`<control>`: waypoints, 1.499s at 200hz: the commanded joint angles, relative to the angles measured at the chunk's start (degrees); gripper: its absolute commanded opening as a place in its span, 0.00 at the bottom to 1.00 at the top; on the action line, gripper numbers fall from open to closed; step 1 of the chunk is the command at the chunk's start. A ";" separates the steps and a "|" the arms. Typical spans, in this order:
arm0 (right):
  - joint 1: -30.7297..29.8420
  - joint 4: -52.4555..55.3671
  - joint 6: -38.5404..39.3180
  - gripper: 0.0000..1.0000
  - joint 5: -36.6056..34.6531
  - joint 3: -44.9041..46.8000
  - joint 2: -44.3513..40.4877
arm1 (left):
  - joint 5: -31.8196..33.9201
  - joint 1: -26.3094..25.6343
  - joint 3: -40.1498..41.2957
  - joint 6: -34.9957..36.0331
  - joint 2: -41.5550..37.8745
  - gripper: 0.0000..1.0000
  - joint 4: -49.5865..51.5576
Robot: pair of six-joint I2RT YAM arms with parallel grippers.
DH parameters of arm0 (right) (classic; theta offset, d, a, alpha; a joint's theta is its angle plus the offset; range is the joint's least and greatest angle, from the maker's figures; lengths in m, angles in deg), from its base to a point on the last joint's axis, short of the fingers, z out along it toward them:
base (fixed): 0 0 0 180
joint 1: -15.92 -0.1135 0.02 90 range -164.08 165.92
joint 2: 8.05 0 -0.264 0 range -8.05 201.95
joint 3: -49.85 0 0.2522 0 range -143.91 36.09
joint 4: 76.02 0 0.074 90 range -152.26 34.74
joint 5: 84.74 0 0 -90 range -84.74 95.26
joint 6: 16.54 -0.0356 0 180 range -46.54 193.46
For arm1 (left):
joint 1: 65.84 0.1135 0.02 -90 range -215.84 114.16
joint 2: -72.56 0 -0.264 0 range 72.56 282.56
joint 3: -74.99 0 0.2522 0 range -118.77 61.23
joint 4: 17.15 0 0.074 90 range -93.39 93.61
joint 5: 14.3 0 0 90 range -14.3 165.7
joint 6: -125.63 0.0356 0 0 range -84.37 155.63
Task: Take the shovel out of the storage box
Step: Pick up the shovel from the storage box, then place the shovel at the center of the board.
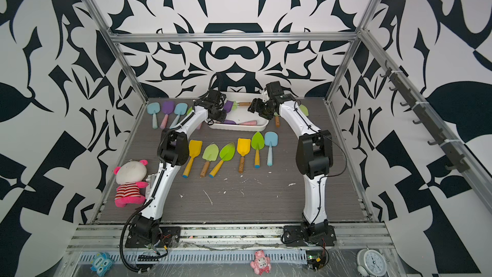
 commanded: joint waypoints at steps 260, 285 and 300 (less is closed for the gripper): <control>-4.51 -10.58 -4.12 0.33 -0.42 -16.48 13.34 | -17.73 -5.48 32.46 -11.48 -31.36 0.07 -16.99; -4.20 -11.35 -3.41 0.12 1.42 -14.69 10.84 | -20.28 -6.57 34.09 -12.20 -32.66 0.07 -19.07; -3.62 -11.14 -2.16 0.02 2.99 -12.52 7.57 | -23.72 -6.79 36.44 -15.50 -33.89 0.12 -23.60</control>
